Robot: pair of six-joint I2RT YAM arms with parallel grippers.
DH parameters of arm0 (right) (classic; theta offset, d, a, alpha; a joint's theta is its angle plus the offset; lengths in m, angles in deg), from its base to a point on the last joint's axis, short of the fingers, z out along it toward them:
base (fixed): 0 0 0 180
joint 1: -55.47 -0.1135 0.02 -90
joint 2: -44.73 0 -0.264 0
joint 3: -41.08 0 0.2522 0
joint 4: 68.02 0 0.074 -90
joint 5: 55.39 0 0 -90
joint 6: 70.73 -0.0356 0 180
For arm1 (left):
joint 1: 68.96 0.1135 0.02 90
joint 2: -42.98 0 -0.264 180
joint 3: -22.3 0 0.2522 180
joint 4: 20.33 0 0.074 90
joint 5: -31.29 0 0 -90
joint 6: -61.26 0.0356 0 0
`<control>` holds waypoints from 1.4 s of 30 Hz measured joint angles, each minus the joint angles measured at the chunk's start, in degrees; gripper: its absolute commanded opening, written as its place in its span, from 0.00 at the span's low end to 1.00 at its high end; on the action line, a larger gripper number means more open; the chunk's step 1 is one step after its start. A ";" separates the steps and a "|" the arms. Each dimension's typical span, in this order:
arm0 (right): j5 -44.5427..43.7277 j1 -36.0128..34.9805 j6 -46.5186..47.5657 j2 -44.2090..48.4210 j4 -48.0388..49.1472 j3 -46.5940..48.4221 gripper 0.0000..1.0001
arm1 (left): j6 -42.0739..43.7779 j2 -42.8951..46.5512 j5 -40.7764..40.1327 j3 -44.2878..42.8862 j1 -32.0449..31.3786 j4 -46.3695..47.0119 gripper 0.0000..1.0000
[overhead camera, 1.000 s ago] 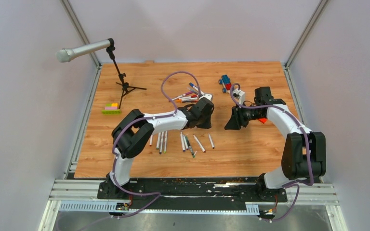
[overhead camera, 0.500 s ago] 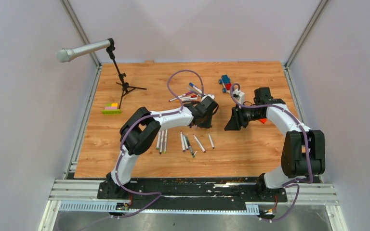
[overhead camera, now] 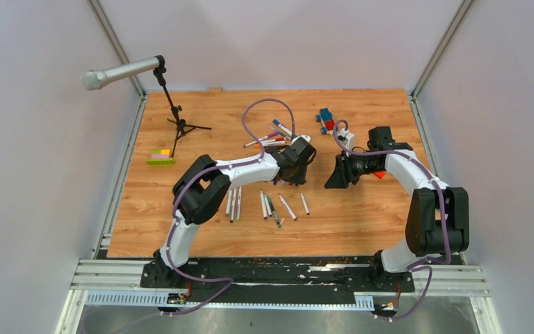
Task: Open the pen caps
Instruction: Place the pen cap at the center of the board, then pick up the pen from the center of the board.
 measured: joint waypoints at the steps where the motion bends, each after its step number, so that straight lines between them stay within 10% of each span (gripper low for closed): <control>1: 0.04 0.07 0.04 -0.02 -0.07 0.02 0.38 | 0.26 0.20 0.02 0.07 0.00 0.09 0.37; 8: 0.48 0.20 0.63 -0.04 -0.90 0.22 0.38 | 4.07 7.37 -1.81 4.52 0.00 2.75 0.44; 20: 0.83 0.59 1.05 -0.04 -0.98 0.22 0.38 | 17.77 22.14 -10.80 12.59 3.74 8.26 0.96; 30: 1.09 0.85 1.14 -0.07 -1.33 0.24 0.38 | 20.74 22.29 2.54 13.00 21.14 6.88 0.99; 42: 1.62 0.83 3.54 -2.73 -3.08 2.14 0.41 | 24.11 25.70 8.48 17.14 23.06 3.37 0.98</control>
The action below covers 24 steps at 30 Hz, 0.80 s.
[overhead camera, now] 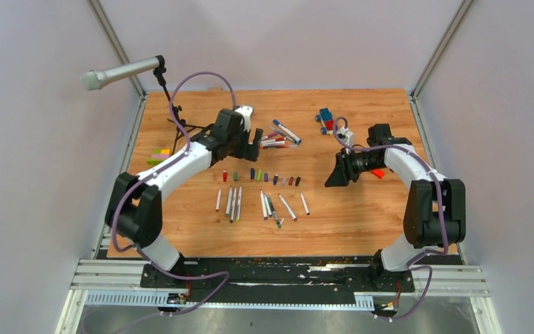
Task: Open the pen caps
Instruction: Pick up the pen from the center of the board.
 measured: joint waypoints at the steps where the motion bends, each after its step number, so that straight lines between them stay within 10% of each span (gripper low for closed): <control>1: -0.11 -0.02 0.42 -0.74 -0.48 0.92 0.41 | -0.02 2.03 0.17 1.90 0.00 -0.15 0.98; 24: -30.05 -17.05 -4.81 -37.16 -2.78 58.53 0.42 | -11.30 46.71 3.13 33.97 1.73 2.64 1.00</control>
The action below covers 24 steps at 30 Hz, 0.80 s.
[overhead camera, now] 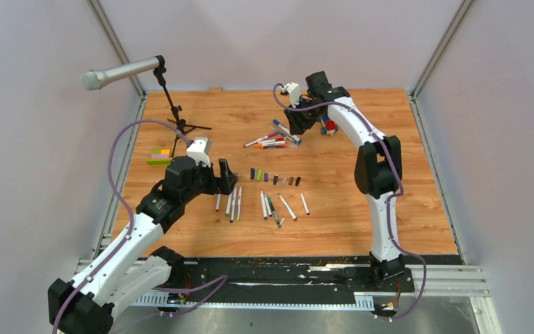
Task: Open the pen caps
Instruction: Pick up the pen from the center of the board.
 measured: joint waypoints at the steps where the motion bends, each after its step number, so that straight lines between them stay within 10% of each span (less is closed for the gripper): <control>1: -1.11 -0.57 -0.87 -1.53 0.59 1.22 0.42 | -0.33 1.07 0.00 0.31 0.00 0.00 1.00; 24: -12.79 -3.65 -7.39 -17.66 6.54 14.32 0.32 | -1.49 2.99 -0.72 2.05 0.00 1.57 1.00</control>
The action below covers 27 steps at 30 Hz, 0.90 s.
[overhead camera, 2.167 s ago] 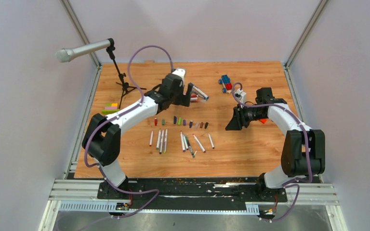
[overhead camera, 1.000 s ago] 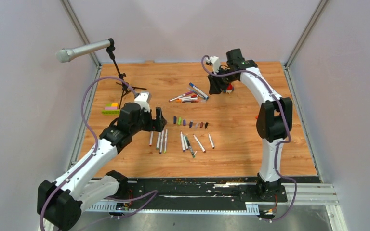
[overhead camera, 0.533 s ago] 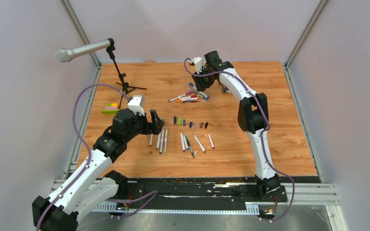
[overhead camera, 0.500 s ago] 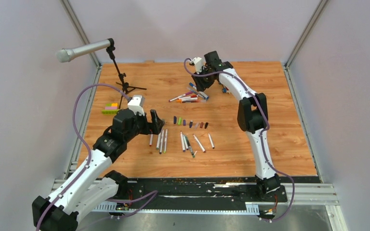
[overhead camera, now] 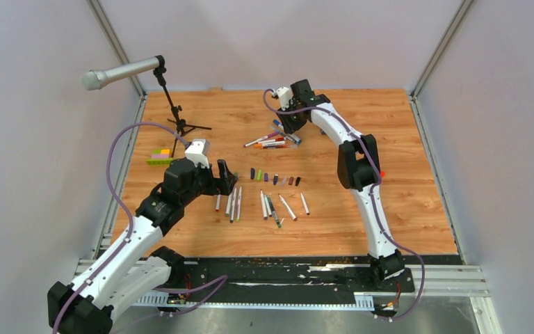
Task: Open the pen caps
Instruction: Pick up the pen from the center of the board.
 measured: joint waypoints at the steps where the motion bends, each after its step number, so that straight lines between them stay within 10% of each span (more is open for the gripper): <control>1: 0.00 0.00 -0.02 -0.20 0.02 0.02 0.32 | 0.00 -0.11 0.02 0.02 0.00 0.09 1.00; 27: -5.42 1.66 2.14 -1.97 0.02 0.70 0.27 | -2.27 -0.83 2.16 0.55 0.00 2.93 1.00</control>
